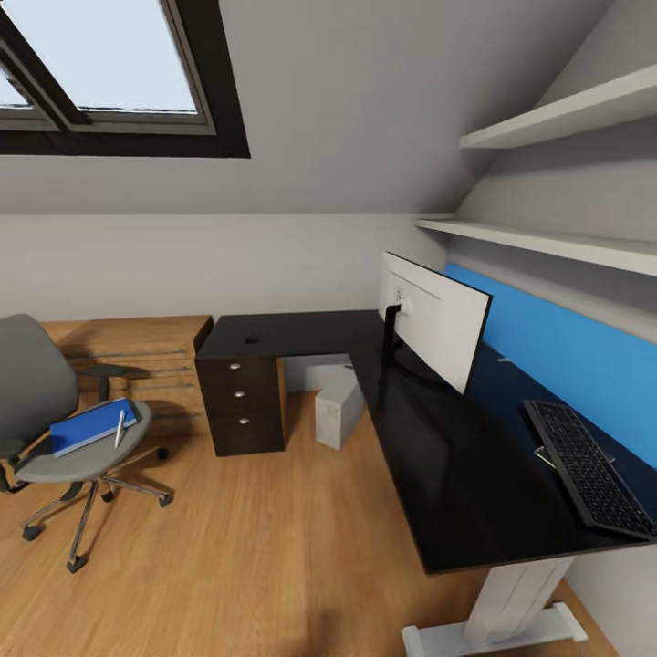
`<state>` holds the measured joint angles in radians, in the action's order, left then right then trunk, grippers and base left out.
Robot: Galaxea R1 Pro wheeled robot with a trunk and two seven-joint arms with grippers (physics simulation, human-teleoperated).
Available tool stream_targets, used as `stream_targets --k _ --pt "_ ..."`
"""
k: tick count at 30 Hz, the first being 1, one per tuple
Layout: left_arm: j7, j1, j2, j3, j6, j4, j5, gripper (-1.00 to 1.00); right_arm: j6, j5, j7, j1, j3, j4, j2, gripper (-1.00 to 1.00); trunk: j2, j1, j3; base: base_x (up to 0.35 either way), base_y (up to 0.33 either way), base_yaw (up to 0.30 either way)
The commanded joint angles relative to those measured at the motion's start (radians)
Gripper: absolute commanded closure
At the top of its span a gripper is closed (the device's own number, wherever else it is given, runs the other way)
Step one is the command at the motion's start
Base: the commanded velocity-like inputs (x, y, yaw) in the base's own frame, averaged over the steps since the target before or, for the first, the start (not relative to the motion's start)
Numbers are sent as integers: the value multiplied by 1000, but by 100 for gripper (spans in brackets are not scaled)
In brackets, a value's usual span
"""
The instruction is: In the bedroom, organize the workspace by keeping the computer under the desk, ensuring the monitor is on the desk, placing the keyboard on the desk next to the monitor, placing the mouse on the desk next to the keyboard, moving the folder from the swivel chair onto the desk next to the mouse, stacking the notebook on top of the folder with the pen on top of the notebook, and positioning the swivel chair next to the desk.
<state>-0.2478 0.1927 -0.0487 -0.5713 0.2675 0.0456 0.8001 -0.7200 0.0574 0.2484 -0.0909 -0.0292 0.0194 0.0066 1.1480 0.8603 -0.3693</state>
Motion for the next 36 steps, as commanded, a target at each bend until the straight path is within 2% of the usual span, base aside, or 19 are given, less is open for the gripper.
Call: stream_targets --k 1,7,11,14,30,36 --pt "-5 1 0 -9 2 0 5 -100 -3 6 5 -1 -3 2 0 -100 1 0 -1 -149 -293 0" --pt "-5 1 0 -9 2 0 5 -100 -9 7 2 -1 -3 2 -3 -100 1 0 -1 -151 -293 -13" --pt "-5 1 0 -9 2 -1 5 -100 -11 7 -38 -1 -3 2 -6 -100 1 0 -1 -151 -293 -149" --pt "-5 1 0 -9 2 0 5 -100 -11 7 -40 -1 -3 2 -6 -100 1 0 -1 -149 -293 -116" --pt "-5 1 1 -9 1 -1 5 -100 -7 9 -41 -1 -1 2 -2 -100 1 0 -1 -9 -316 -5" --pt "-5 1 1 -9 1 -1 5 -100 -5 10 -41 -1 -1 2 -2 -100 1 0 -1 0 -312 -169"
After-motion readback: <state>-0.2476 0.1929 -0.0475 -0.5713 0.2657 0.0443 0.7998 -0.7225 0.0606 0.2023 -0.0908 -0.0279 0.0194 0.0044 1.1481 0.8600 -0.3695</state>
